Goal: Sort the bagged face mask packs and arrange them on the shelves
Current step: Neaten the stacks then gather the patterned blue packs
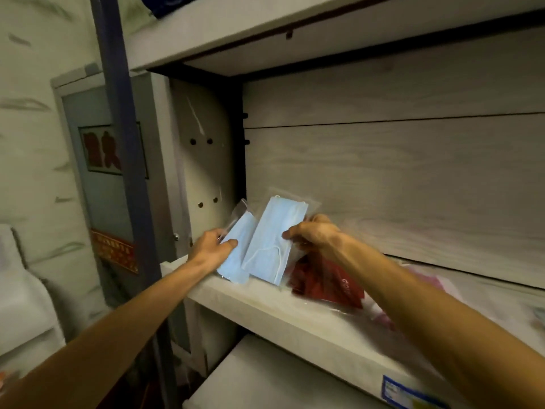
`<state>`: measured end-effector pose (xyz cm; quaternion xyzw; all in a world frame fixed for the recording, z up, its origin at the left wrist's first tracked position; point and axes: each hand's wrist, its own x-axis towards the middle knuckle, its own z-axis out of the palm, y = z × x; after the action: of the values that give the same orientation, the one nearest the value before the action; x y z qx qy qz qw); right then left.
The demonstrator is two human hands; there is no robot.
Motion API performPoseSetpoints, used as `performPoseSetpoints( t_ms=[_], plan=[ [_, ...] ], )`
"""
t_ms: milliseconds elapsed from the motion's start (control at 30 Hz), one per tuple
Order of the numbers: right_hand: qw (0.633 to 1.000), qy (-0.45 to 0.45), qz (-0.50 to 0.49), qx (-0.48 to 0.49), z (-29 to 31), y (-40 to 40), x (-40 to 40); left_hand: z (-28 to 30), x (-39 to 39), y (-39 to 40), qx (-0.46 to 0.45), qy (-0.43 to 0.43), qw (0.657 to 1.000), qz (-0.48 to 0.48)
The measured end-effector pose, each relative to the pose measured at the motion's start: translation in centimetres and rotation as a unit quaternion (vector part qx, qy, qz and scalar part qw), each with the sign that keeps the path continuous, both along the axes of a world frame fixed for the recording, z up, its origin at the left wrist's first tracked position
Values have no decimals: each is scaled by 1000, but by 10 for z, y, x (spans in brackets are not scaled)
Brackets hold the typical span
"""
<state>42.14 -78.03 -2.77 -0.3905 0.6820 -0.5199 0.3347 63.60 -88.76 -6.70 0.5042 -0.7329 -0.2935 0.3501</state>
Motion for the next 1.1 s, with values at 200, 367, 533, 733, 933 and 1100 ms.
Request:
performPoseSetpoints(
  t_ms=[200,367,533,733,933,1100],
  plan=[
    [996,46,-9,76,-8,-45,13,-13,-2,-53,34,-89,992,-84],
    [941,319,-57,96,-12,-66,21,-16,-3,-81,-29,-91,990,-103],
    [854,470,-97,199,-24,-68,35,-24,-9,-94,-73,-151,975,-146],
    [826,525,-135,156,-14,-47,37,-15,-15,-77,-182,-206,952,-134],
    [766,609,-124,164,1,31,12,4,-43,-21,-240,-193,933,-187],
    [738,644,-139,146,-2,128,-4,9,-79,66,-288,-177,911,-238]
  ],
)
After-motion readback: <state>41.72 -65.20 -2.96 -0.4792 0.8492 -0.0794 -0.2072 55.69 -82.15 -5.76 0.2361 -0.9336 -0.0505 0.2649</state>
